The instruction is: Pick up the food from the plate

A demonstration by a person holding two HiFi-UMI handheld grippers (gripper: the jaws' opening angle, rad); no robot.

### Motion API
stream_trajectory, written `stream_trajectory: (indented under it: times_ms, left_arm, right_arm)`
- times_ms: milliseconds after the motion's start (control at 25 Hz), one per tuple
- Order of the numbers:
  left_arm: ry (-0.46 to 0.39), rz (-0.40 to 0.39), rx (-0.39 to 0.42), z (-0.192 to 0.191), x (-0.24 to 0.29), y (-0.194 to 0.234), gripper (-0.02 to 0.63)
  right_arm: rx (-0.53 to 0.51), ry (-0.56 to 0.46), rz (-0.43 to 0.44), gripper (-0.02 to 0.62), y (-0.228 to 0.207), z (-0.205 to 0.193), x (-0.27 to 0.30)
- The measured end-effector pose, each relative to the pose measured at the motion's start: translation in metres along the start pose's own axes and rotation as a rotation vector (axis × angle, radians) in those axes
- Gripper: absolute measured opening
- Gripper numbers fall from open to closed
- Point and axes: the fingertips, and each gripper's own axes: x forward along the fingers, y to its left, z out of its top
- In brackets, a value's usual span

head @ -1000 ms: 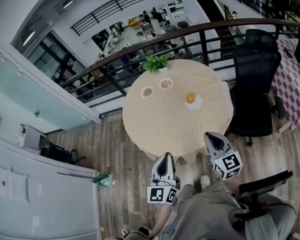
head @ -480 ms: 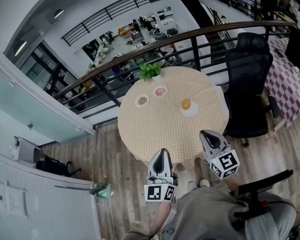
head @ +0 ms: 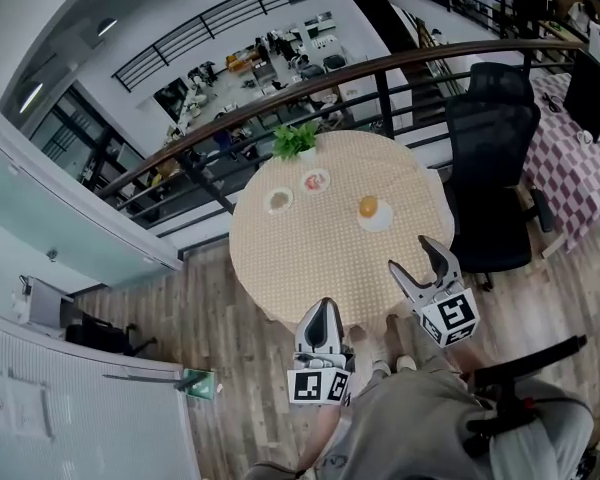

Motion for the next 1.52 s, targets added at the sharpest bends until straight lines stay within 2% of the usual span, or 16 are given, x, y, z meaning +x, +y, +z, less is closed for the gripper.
stream_trajectory:
  times_ms: [240, 680, 1200, 1360, 1520]
  left_arm:
    - [0.012, 0.028, -0.014, -0.006, -0.005, 0.012, 0.009]
    - [0.027, 0.068, -0.022, -0.016, -0.011, 0.022, 0.009]
    - [0.063, 0.117, -0.022, -0.031, -0.011, 0.032, 0.009]
    - [0.071, 0.118, -0.007, -0.032, -0.015, 0.037, 0.009]
    - [0.083, 0.102, 0.008, -0.033, -0.011, 0.037, 0.009]
  right_arm:
    - [-0.024, 0.031, 0.012, 0.296, -0.001, -0.005, 0.012]
    - [-0.038, 0.222, 0.042, 0.296, -0.027, -0.064, 0.078]
    - [-0.075, 0.503, 0.044, 0.296, -0.076, -0.182, 0.176]
    - [-0.093, 0.569, 0.043, 0.298, -0.084, -0.215, 0.203]
    - [-0.064, 0.639, 0.03, 0.301, -0.096, -0.247, 0.228]
